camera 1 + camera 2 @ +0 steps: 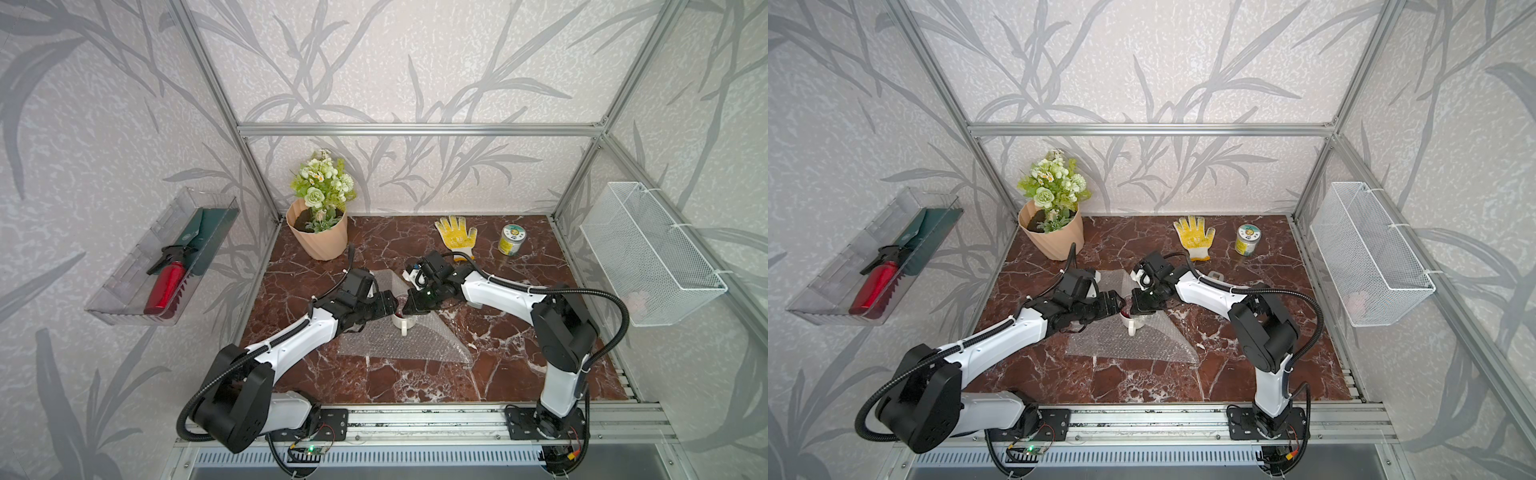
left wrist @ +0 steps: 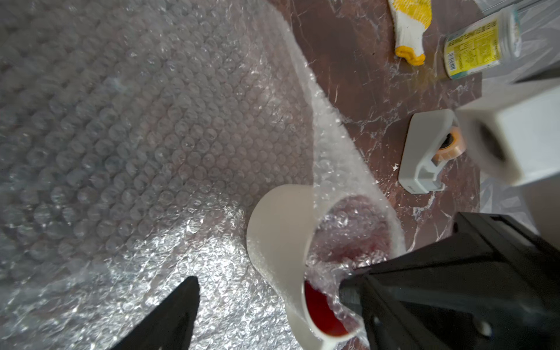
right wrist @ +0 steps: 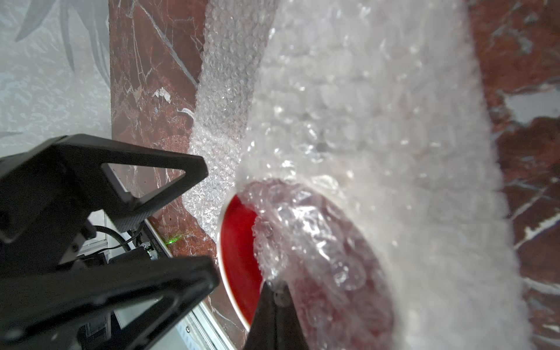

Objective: Wrap mugs in bubble wrap
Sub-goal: Wrap the mug in bubble wrap.

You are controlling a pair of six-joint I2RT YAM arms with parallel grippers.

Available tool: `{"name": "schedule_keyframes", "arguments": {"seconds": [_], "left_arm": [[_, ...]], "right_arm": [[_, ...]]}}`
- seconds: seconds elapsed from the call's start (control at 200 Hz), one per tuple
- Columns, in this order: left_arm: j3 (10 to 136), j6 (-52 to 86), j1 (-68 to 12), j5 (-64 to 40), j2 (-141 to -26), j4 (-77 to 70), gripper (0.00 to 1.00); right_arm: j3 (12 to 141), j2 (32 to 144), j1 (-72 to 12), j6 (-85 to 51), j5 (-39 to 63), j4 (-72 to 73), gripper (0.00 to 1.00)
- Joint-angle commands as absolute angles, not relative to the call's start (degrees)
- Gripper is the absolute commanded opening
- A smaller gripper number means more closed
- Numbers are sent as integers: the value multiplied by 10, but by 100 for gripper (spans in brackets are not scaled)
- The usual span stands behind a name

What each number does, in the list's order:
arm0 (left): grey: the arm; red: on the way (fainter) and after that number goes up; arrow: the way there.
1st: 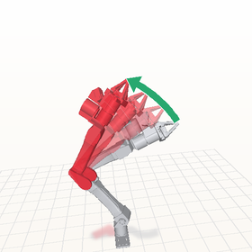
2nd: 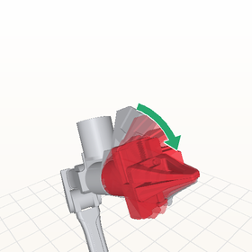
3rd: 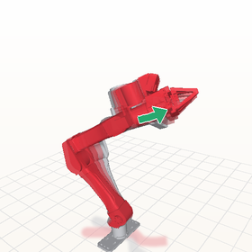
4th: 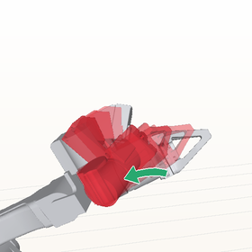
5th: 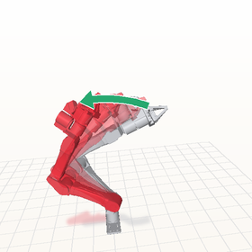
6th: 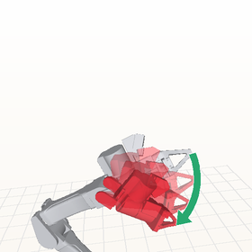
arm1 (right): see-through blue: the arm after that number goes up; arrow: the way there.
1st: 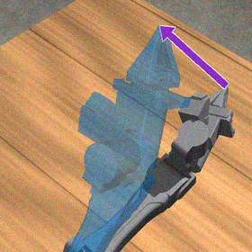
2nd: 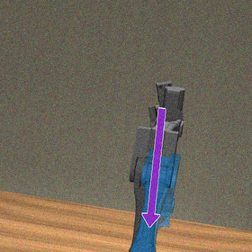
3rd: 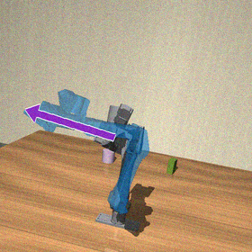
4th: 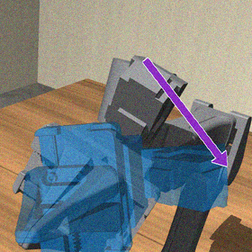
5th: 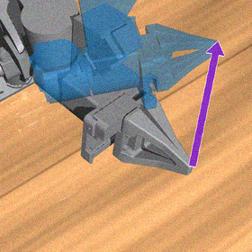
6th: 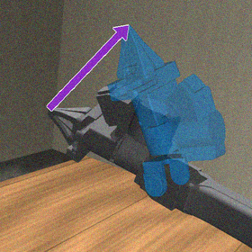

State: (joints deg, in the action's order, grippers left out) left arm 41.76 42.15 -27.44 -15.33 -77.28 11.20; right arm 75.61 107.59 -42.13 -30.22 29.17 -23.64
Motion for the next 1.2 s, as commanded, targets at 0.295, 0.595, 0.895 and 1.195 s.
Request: {"name": "schedule_keyframes", "arguments": {"seconds": [0.295,0.595,0.895,1.195], "left_arm": [[425,432,-278,-154,-828,87,82],[420,440,-277,-138,-809,79,80],[398,442,-277,-115,-770,42,91],[411,444,-278,-151,-830,28,92]], "right_arm": [[750,1084,-427,-304,296,-233,0],[758,1085,-428,-298,291,-247,3],[759,1093,-429,-298,291,-250,2],[759,1093,-429,-300,291,-246,3]]}}
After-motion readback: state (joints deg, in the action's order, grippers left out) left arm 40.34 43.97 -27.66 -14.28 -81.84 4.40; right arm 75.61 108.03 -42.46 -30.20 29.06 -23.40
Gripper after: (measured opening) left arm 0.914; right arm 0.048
